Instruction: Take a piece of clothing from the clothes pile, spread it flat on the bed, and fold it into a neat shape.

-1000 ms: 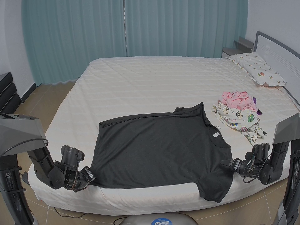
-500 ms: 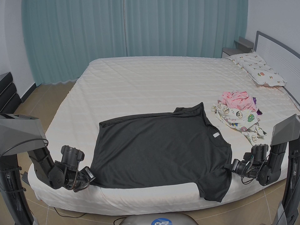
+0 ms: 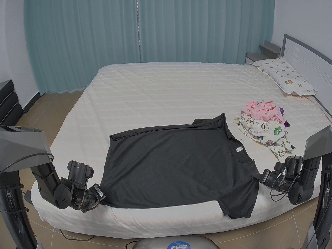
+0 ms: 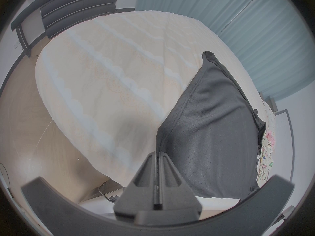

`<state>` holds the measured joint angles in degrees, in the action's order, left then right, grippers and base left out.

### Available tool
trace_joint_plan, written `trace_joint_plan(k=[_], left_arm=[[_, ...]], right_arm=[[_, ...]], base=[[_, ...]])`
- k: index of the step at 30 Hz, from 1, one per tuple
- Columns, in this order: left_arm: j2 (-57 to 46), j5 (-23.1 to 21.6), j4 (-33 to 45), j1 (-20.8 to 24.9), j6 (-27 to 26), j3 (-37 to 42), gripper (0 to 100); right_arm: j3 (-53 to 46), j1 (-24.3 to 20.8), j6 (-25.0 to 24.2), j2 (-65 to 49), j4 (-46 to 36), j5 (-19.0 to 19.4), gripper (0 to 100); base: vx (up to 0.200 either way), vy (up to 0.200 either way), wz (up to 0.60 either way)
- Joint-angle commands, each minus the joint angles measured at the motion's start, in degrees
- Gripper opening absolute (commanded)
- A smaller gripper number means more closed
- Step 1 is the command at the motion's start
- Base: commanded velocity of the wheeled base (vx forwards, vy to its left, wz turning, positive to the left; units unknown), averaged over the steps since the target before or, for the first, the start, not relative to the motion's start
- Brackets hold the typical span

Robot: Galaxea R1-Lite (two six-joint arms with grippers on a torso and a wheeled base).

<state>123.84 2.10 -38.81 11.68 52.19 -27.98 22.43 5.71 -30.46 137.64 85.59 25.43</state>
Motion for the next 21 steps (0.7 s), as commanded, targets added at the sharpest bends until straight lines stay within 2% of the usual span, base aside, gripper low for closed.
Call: trace_joint_plan(k=[1, 3, 4, 11, 14, 21], left_arm=[[0.2, 0.0, 0.0, 0.0, 0.0, -0.1, 0], [0.2, 0.0, 0.0, 0.0, 0.0, -0.1, 0], [0.2, 0.0, 0.0, 0.0, 0.0, -0.1, 0], [0.2, 0.0, 0.0, 0.0, 0.0, 0.0, 0], [0.2, 0.0, 0.0, 0.0, 0.0, 0.0, 0], [0.2, 0.0, 0.0, 0.0, 0.0, 0.1, 0]], right_arm=[[0.4, 0.7, -0.1, 0.7, 0.6, 0.1, 0], [0.6, 0.6, -0.1, 1.7, 0.8, 0.6, 0], [0.9, 0.6, 0.0, 1.9, 0.8, 0.8, 100], [1.3, 0.3, 0.5, 3.2, 1.0, 1.1, 100], [-1.2, 0.6, 1.5, 2.4, 1.0, 2.7, 100], [-5.9, 1.2, 9.5, 2.9, 4.2, 6.3, 100]], base=[[0.000, 0.000, 0.00], [0.000, 0.000, 0.00], [0.000, 0.000, 0.00], [0.000, 0.000, 0.00], [0.000, 0.000, 0.00], [0.000, 0.000, 0.00]])
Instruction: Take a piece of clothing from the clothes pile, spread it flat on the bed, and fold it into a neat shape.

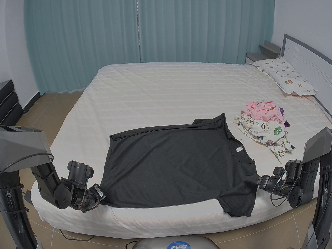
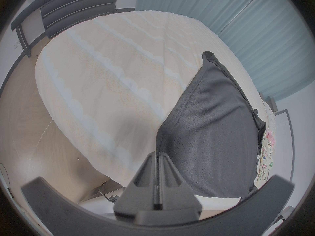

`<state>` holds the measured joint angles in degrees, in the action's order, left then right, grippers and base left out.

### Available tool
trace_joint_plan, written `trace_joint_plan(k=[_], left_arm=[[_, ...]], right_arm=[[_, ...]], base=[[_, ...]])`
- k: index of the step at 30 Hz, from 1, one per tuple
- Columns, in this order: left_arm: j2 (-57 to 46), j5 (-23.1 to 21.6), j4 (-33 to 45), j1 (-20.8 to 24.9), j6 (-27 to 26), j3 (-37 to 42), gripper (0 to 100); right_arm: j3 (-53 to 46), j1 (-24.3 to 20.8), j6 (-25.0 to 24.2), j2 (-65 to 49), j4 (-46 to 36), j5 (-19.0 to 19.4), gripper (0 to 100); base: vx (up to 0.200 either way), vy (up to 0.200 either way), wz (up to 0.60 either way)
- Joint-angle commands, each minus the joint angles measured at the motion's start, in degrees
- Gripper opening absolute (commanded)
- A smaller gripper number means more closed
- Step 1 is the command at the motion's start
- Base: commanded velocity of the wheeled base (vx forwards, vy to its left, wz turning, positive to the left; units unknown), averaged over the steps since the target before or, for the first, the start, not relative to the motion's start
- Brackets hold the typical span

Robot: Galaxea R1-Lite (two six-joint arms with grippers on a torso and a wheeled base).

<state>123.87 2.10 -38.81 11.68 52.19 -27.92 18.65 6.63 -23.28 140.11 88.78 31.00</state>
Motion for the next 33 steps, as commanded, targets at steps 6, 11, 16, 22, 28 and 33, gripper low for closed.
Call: trace_joint_plan(k=[6, 11, 16, 22, 28, 33], left_arm=[[0.1, 0.0, 0.0, 0.0, 0.0, 0.1, 0], [0.1, 0.0, -0.1, 0.0, 0.0, 0.0, 0], [0.2, 0.0, 0.0, 0.0, 0.0, 0.0, 0], [0.1, 0.0, 0.0, 0.0, 0.0, 0.0, 0], [0.1, 0.0, 0.0, 0.0, 0.0, 0.0, 0], [0.1, 0.0, 0.0, 0.0, 0.0, 0.0, 0]], right_arm=[[-1.2, -0.5, 3.0, 1.9, 1.0, 0.7, 100], [2.3, -0.7, 2.6, 3.7, 0.8, 0.2, 100], [1.2, -0.7, 3.1, 3.7, 1.0, 0.2, 0], [-0.4, -0.1, 3.8, 2.5, 1.0, 1.0, 0], [0.3, 1.1, 3.8, 2.0, 1.1, 1.9, 0], [0.9, 2.2, 2.9, 0.4, 1.1, 2.3, 0]], base=[[0.000, 0.000, 0.00], [0.000, 0.000, 0.00], [0.000, 0.000, 0.00], [0.000, 0.000, 0.00], [0.000, 0.000, 0.00], [0.000, 0.000, 0.00]])
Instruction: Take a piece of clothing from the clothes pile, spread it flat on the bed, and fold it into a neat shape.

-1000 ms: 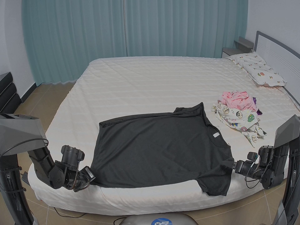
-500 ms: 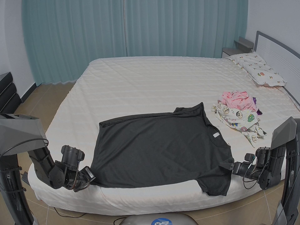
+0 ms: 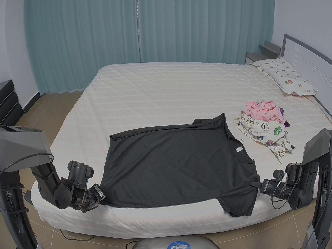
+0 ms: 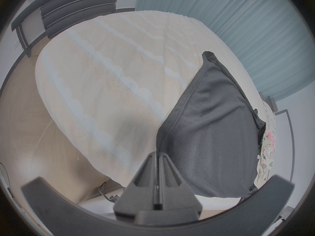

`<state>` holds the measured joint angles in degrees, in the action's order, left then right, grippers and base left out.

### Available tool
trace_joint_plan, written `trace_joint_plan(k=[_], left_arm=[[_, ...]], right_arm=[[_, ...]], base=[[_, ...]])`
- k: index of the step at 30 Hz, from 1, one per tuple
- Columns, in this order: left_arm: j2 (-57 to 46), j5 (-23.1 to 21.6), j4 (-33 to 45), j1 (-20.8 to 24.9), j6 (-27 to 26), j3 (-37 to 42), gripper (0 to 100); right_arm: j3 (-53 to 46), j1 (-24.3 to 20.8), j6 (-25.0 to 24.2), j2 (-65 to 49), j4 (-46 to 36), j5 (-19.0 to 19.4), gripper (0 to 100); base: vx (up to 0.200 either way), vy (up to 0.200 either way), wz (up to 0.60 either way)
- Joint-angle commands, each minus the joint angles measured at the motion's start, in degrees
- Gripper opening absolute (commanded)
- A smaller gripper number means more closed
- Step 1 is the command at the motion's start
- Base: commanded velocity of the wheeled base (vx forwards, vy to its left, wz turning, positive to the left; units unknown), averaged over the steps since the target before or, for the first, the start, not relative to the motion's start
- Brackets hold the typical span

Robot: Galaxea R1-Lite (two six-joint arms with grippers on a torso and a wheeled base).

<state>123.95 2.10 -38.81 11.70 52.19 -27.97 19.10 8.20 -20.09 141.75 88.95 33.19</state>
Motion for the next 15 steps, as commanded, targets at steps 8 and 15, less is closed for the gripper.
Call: trace_joint_plan(k=[8, 15], left_arm=[[0.1, 0.0, 0.0, 0.0, 0.0, 0.0, 0], [0.1, 0.0, 0.0, 0.0, 0.0, 0.0, 0]], right_arm=[[3.2, -0.8, -4.3, -0.2, 0.9, -0.5, 0], [4.9, -1.9, -4.2, 1.5, 1.0, -2.4, 100]], base=[[0.000, 0.000, 0.00], [0.000, 0.000, 0.00]])
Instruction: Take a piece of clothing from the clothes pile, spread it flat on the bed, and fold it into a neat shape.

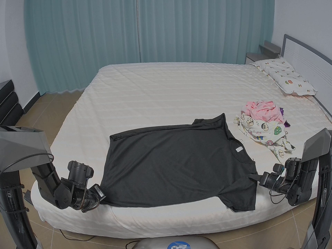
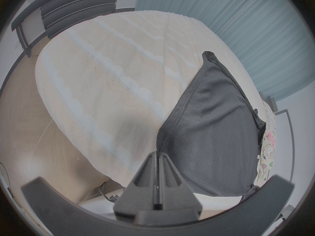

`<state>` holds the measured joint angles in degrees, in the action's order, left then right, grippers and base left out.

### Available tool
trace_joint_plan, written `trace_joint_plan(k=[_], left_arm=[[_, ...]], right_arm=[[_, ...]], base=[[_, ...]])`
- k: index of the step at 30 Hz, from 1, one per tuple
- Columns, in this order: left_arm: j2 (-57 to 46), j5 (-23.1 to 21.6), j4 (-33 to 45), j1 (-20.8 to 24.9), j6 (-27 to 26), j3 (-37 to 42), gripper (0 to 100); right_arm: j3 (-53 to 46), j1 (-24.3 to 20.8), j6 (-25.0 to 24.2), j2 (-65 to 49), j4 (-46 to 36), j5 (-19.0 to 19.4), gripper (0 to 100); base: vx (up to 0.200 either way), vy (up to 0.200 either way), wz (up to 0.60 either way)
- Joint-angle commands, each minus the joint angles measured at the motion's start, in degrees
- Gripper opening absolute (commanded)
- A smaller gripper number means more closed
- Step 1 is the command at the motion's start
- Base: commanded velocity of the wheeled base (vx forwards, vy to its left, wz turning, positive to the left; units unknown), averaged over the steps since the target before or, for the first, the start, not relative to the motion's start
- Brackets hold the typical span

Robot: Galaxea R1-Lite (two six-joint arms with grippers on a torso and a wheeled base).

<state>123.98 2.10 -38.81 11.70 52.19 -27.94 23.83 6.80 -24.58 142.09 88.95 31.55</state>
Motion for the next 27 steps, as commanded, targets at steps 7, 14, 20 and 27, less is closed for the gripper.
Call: trace_joint_plan(k=[7, 14, 20, 27], left_arm=[[0.0, 0.0, 0.0, 0.0, 0.0, 0.0, 0], [0.0, 0.0, -0.1, 0.1, 0.0, 0.1, 0], [0.0, 0.0, 0.0, 0.0, 0.0, 0.2, 0], [0.0, 0.0, 0.0, 0.0, 0.0, 0.1, 0]], right_arm=[[-6.3, 0.7, 5.4, -0.6, 1.0, 0.2, 100], [-9.4, 0.3, 11.3, 0.4, 0.9, 2.9, 100], [-6.3, -0.1, 10.8, 1.5, 0.9, 2.9, 100], [-5.1, -1.0, 10.5, 3.1, 0.9, 3.0, 0]], base=[[0.000, 0.000, 0.00], [0.000, 0.000, 0.00], [0.000, 0.000, 0.00], [0.000, 0.000, 0.00]])
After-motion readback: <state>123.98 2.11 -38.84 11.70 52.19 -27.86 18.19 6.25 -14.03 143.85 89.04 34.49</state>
